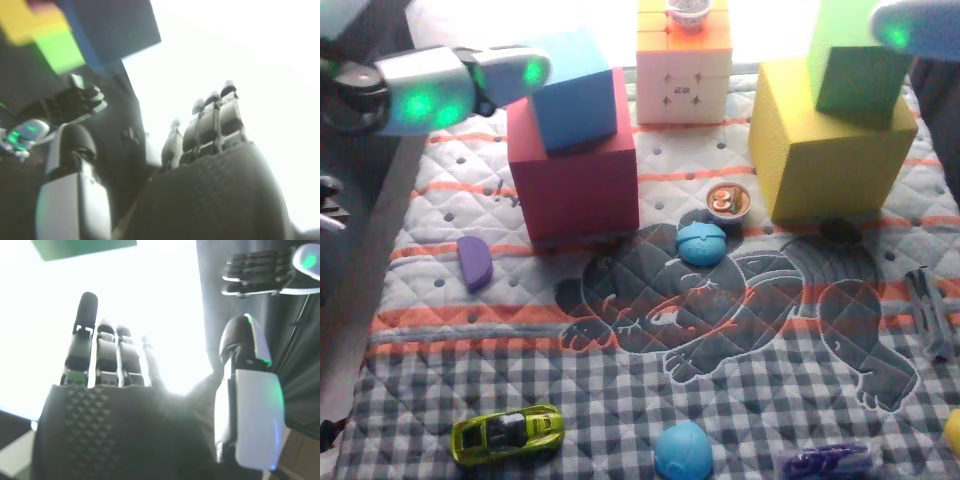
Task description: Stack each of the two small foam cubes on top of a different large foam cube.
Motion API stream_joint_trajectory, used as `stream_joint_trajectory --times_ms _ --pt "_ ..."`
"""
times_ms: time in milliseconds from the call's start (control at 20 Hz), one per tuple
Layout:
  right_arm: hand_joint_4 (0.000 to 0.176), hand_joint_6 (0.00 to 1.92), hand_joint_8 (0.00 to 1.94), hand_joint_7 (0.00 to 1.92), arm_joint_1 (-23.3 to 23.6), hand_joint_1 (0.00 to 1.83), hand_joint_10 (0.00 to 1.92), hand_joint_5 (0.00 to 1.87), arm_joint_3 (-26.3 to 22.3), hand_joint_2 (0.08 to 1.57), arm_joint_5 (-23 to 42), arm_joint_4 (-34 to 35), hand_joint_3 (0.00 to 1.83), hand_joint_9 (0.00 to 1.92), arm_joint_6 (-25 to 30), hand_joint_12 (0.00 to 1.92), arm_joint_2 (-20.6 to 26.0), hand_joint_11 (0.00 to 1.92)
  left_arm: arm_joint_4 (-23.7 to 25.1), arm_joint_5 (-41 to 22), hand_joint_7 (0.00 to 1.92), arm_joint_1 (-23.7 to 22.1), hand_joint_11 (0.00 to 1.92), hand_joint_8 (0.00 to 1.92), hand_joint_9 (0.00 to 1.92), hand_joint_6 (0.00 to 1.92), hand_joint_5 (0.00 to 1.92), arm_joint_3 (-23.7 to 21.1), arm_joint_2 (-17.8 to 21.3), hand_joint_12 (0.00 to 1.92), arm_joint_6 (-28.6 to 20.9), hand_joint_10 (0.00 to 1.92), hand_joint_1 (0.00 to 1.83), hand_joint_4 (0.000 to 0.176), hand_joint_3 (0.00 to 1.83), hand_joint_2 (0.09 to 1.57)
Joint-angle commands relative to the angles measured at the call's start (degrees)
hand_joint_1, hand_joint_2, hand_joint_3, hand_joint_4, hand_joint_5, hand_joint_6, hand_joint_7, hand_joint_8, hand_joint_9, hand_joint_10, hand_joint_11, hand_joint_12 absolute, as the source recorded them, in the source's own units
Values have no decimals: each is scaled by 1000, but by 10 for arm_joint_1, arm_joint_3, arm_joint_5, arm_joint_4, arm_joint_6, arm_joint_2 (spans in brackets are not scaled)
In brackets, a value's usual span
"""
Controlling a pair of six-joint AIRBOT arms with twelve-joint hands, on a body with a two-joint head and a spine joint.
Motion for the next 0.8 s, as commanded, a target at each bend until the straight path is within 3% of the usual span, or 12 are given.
stream_joint_trajectory --times_ms 0,150,200,250,300,350,400,450,500,550,600,750 --pt "114 0 0 0 12 593 0 0 -7 1063 97 -1 0 0 4 639 13 0 21 -98 0 1 0 0 0 0 0 -5 11 0 -2 0 627 176 0 1037" --pt "87 0 0 0 8 544 0 0 -46 1019 149 -12 0 0 4 1131 56 0 33 -158 0 28 0 0 0 0 0 -33 40 0 -4 0 650 176 0 1018" --pt "79 0 0 0 3 555 0 0 -55 1023 169 -22 0 0 4 1064 64 0 37 -180 0 38 0 0 0 0 0 -42 50 0 -9 0 697 176 0 1032" --pt "84 0 0 0 -11 555 0 0 -57 1044 195 -47 2 0 4 845 70 0 45 -208 0 52 0 0 0 0 0 -52 63 0 -20 0 683 176 0 1017" --pt "79 0 0 0 -19 540 0 0 -56 1074 209 -60 0 0 4 361 73 0 49 -222 0 57 0 0 0 0 0 -56 67 0 -26 0 667 176 0 1023" --pt "73 0 0 0 -33 506 0 0 -54 1080 232 -69 0 0 4 71 77 0 55 -240 0 63 32 0 0 0 0 -60 73 16 -36 0 671 153 0 1040" --pt "51 0 0 0 -43 474 0 0 -57 1065 254 -71 10 0 4 405 82 0 61 -251 0 67 6 0 46 0 0 -62 78 797 -51 5 724 135 0 1071" --pt "38 0 0 0 -53 473 0 0 -60 1054 273 -73 3 0 4 667 86 0 67 -266 0 75 0 0 23 0 0 -63 83 1182 -73 7 642 168 0 1048" --pt "16 0 0 0 -63 485 0 0 -63 1034 293 -75 0 0 4 749 89 0 71 -280 0 84 0 0 23 0 0 -63 88 1483 -99 14 661 149 0 1085" --pt "9 0 0 0 -72 516 0 0 -65 1037 311 -76 0 0 4 768 89 0 74 -302 0 97 0 0 39 0 0 -64 93 1675 -130 32 667 137 3 1118" --pt "22 0 0 0 -86 527 0 0 -66 1057 331 -76 9 0 4 768 89 0 73 -323 0 116 0 0 7 0 0 -64 94 1715 -153 6 655 121 5 1124" --pt "30 0 0 0 -151 601 0 0 -66 1099 406 -56 4 0 4 398 76 0 73 -380 0 169 0 0 0 0 0 -64 95 1919 -199 0 614 160 0 1095"
